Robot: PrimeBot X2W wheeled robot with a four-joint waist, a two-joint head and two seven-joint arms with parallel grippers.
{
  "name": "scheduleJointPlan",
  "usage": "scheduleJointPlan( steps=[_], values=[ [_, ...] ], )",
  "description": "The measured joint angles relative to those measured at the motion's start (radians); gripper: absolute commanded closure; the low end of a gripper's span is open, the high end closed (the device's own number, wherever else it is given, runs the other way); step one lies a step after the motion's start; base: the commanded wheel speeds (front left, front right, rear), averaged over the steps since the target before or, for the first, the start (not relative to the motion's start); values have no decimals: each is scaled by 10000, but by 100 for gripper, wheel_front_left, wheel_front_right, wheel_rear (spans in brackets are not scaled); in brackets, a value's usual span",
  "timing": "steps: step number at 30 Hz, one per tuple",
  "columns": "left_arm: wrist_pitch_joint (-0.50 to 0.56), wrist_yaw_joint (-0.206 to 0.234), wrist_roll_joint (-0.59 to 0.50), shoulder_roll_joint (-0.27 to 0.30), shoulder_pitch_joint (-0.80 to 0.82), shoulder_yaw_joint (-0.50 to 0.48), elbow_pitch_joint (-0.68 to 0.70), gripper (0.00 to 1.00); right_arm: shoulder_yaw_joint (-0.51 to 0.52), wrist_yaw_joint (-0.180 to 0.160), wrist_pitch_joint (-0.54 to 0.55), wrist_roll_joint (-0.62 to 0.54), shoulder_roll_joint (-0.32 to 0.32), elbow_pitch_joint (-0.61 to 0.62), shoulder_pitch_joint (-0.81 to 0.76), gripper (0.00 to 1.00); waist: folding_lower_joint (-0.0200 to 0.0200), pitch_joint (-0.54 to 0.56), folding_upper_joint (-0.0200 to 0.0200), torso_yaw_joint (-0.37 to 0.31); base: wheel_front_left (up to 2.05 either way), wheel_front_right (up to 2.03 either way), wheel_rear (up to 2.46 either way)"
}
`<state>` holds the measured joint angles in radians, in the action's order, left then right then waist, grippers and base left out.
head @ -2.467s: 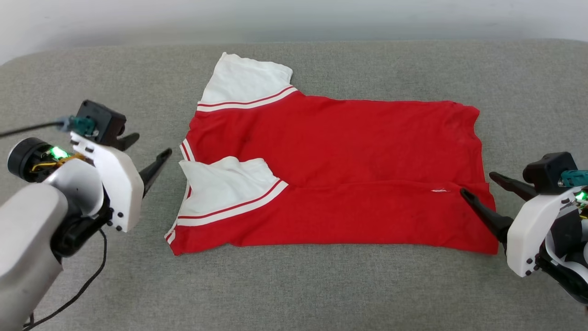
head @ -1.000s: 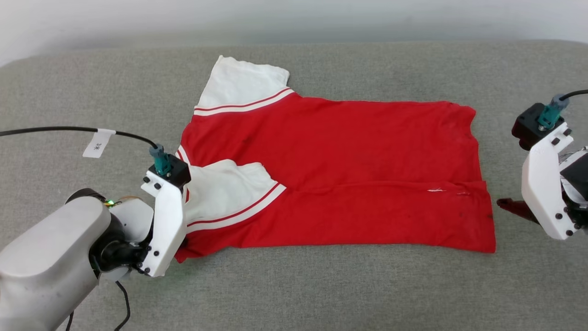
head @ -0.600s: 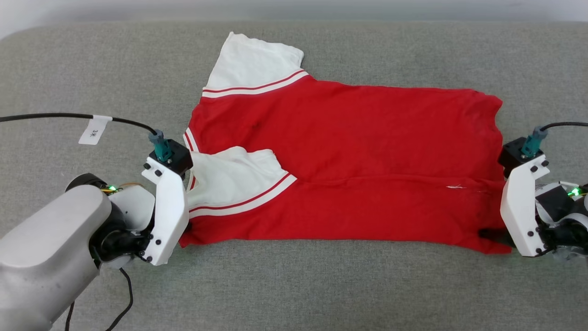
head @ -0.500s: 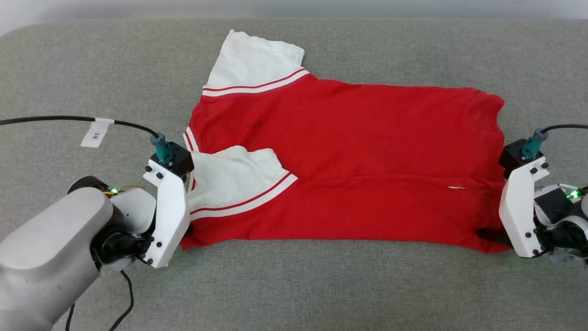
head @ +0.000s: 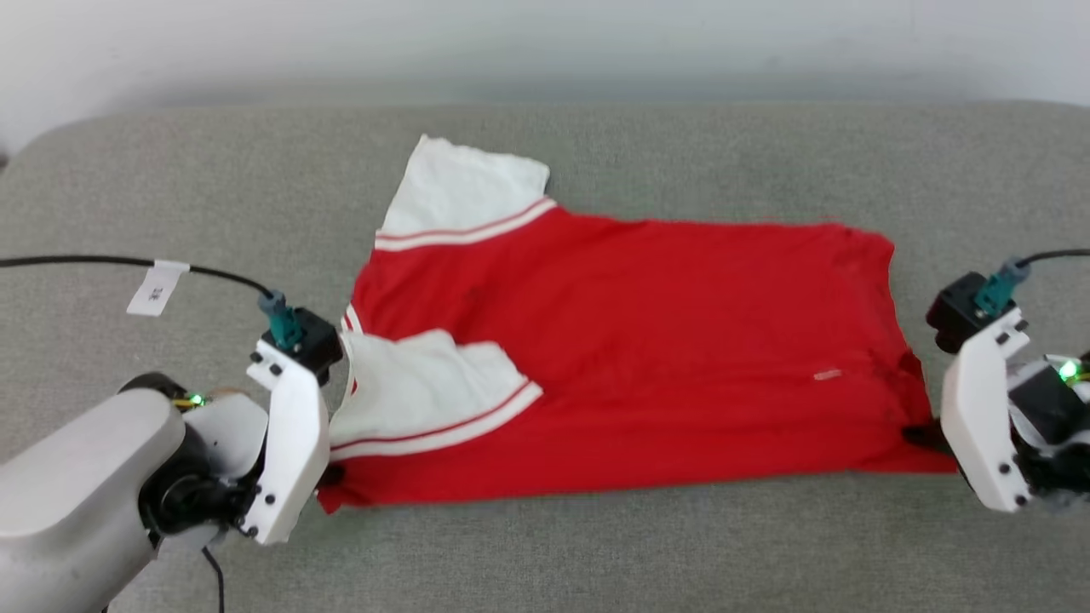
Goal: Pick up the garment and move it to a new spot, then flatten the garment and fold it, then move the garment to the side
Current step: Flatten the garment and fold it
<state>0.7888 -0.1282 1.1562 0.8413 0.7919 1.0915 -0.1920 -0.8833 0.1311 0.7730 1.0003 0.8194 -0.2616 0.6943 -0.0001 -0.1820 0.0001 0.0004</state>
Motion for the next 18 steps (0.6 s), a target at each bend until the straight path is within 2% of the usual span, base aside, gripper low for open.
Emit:
scheduleJointPlan(
  steps=[6,10,14,18],
  values=[
    [-88,12,318,458,-733,155,790,100,-100,0,-222,341,988,1049,-871,100,0,345,0,-42,0,0,0],
    [-178,153,382,612,-1115,288,1106,100,-61,0,-339,430,1300,1296,-1452,100,0,290,0,-62,0,0,0],
    [-253,290,382,564,-1305,357,1020,100,-15,2,-341,255,1127,965,-1776,100,0,71,0,-99,0,0,0],
    [-401,316,337,272,-1345,433,577,100,-23,2,-399,-23,539,389,-1832,100,0,-140,0,-144,0,0,0]
  ],
)
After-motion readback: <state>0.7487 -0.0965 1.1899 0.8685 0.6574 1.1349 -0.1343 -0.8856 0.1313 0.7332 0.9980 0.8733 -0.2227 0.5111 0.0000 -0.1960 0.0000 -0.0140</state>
